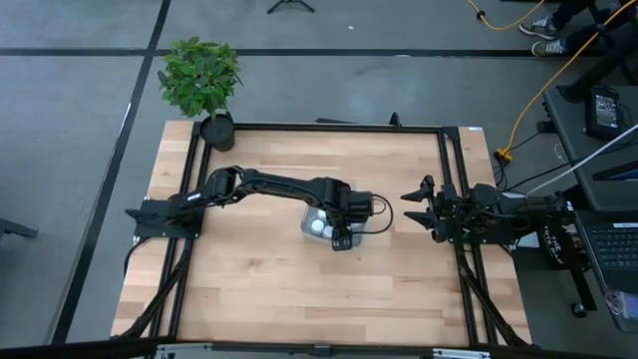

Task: Pick and place pill bottles into a basket
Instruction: Put the white large pill bottle into the bin, then return to home position

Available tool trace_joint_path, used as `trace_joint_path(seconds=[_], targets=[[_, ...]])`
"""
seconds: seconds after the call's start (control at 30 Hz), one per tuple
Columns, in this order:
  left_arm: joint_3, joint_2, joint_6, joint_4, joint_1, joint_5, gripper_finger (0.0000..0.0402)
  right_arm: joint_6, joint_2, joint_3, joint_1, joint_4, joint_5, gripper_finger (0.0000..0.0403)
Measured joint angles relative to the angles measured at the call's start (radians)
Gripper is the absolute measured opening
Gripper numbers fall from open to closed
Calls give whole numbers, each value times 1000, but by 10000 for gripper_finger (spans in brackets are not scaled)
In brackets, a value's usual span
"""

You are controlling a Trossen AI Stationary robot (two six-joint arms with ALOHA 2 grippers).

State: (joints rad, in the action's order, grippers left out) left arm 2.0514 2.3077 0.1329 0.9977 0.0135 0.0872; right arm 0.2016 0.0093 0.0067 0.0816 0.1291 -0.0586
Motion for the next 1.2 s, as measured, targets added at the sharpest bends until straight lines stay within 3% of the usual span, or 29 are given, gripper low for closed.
trace_joint_path(seconds=[0.13,0.33,0.6,0.73,1.07,1.2], targets=[[0,0,2,0,0,0,250,0,0,0,0,0,0,245],[52,0,21,22,0,18,250,0,0,0,0,0,0,245],[308,-9,22,184,-6,70,243,0,0,0,0,0,0,245],[264,-139,52,96,-22,123,242,0,0,0,0,1,0,245],[291,-420,83,-215,-42,114,242,0,1,0,0,0,0,245],[292,-531,25,-305,-42,83,243,0,1,0,0,0,0,245]])
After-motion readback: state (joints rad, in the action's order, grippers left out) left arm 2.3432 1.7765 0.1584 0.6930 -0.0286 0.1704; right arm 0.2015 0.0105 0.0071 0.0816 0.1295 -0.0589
